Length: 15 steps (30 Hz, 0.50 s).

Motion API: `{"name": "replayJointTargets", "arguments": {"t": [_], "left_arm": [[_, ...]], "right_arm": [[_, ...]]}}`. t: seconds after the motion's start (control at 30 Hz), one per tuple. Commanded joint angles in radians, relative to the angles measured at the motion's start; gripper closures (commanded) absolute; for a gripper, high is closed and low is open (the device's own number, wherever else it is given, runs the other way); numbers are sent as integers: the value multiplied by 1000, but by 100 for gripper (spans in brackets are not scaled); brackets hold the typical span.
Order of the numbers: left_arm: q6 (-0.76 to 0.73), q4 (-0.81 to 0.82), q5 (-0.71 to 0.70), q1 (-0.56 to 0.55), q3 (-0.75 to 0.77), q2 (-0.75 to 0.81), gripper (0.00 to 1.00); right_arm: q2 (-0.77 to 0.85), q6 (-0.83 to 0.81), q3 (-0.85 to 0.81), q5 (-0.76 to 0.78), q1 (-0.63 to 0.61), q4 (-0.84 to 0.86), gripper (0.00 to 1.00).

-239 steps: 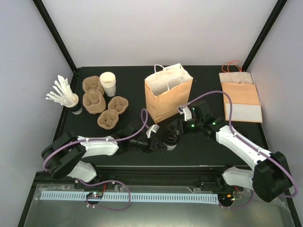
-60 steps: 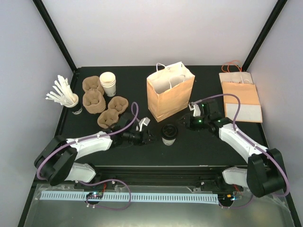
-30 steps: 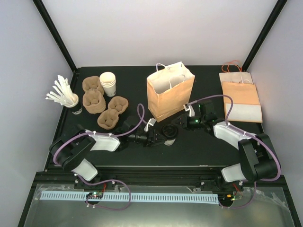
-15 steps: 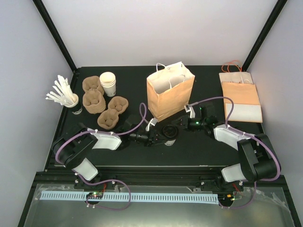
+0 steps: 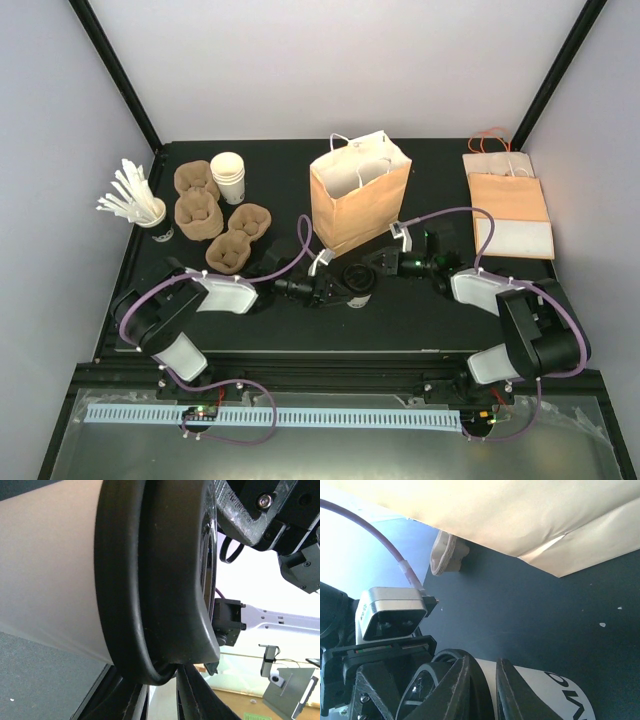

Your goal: Pack the takeout coffee

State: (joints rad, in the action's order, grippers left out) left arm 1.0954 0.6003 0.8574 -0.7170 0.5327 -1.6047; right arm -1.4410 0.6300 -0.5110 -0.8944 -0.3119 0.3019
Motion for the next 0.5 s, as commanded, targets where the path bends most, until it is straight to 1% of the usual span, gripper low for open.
{"name": "replayJointTargets", "arguments": {"t": [0.0, 0.1, 0.2, 0.37, 0.47], "left_arm": [[-73, -111, -139, 19, 1, -62, 84], [-101, -154, -143, 35, 9, -41, 84], [-133, -212, -129, 75, 24, -16, 84], [-225, -358, -114, 122, 94, 7, 84], [-244, -390, -94, 139, 133, -1, 83]], "right_arm": [[-53, -52, 92, 45, -20, -149, 84], [-7, -58, 121, 59, -19, -163, 84], [57, -77, 125, 90, -20, -225, 84], [135, -81, 111, 114, -21, -299, 84], [160, -73, 93, 115, -21, -327, 84]]}}
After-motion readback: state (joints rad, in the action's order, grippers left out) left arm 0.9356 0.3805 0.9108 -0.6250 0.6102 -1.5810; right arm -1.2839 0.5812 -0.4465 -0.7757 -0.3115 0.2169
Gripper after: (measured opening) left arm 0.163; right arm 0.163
